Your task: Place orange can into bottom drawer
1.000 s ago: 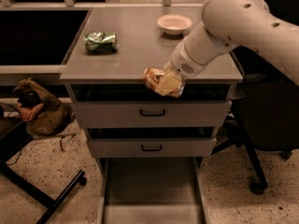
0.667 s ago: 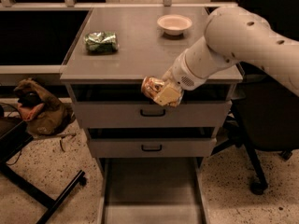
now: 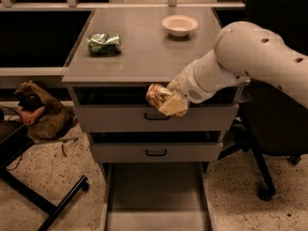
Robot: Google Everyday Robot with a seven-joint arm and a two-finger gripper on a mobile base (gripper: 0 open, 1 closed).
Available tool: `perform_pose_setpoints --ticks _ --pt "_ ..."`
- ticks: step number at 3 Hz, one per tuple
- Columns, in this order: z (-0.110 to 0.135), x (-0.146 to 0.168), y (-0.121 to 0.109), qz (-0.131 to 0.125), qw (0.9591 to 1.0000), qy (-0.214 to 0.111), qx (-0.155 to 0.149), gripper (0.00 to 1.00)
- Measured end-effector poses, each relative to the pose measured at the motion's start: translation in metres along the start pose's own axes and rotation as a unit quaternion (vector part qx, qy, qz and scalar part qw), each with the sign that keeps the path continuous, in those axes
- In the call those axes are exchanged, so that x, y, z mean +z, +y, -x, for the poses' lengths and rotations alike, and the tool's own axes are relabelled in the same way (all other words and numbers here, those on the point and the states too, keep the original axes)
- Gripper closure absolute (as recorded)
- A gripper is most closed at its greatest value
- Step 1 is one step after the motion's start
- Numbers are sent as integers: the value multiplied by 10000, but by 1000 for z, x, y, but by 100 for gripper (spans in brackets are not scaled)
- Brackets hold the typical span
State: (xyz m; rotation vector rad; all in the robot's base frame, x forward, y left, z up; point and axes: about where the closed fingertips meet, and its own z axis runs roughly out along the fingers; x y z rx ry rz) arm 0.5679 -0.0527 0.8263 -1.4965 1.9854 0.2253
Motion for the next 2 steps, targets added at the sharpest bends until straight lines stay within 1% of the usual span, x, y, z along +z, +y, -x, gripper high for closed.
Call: perform_pose_setpoints --ticks 1,2 --pt "-7 -2 13 -2 9999 -48 91 100" --pt "-25 17 46 278 9993 -162 211 100"
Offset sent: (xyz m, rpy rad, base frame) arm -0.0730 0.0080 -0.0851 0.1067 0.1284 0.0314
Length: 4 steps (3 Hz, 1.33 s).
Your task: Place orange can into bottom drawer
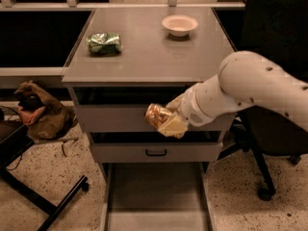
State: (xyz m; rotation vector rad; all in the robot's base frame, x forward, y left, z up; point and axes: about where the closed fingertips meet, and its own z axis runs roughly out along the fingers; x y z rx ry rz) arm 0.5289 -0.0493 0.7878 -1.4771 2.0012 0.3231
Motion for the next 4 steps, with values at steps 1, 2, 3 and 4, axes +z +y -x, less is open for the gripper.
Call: perform_pose_setpoints --ticks 1,2,3,4 --pt "-18 36 25 435 9990 -130 34 100" --pt "-31 61 37 761 9968 -241 78 100" --pt "-31 61 37 761 9968 -241 78 100" --pt "-49 89 46 841 9961 -204 171 100"
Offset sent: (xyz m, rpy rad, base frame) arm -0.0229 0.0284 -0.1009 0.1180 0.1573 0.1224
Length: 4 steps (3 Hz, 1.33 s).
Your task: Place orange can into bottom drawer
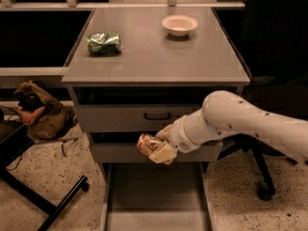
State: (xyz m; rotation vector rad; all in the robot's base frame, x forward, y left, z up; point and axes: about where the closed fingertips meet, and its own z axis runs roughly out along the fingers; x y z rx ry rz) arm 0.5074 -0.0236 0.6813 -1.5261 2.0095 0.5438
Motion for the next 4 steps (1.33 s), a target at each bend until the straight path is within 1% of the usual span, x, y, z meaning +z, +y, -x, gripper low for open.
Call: perform_pose_setpoints --ticks 1,2,3,4 --pt "-34 52 8 198 9995 67 230 100" --pt "-63 90 16 361 9976 -2 590 100" --pt "-73 88 14 242 9960 -84 856 100" --pt "-73 88 15 244 9960 -83 850 100"
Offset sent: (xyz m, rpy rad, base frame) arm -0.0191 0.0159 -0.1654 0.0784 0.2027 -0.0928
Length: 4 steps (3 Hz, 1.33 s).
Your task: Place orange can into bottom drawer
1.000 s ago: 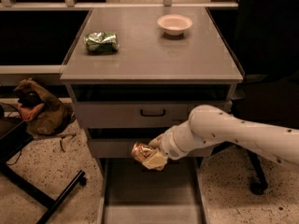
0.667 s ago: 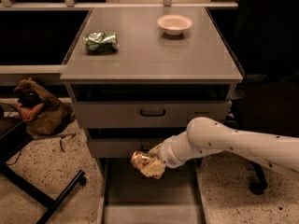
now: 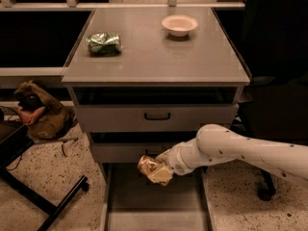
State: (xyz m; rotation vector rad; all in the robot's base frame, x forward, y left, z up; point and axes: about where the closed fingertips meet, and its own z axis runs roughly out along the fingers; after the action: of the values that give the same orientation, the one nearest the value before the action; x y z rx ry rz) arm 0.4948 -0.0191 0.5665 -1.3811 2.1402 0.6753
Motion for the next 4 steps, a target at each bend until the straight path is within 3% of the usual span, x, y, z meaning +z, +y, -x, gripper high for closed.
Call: perform_pose_setpoints --ticks 1,2,3,4 --pt "-26 29 4 56 9999 -11 134 100" --pt "-69 72 2 173 9984 -161 511 100" --pt "-110 115 1 460 9937 -299 982 100" --pt "-130 132 -1 807 9882 -444 1221 100"
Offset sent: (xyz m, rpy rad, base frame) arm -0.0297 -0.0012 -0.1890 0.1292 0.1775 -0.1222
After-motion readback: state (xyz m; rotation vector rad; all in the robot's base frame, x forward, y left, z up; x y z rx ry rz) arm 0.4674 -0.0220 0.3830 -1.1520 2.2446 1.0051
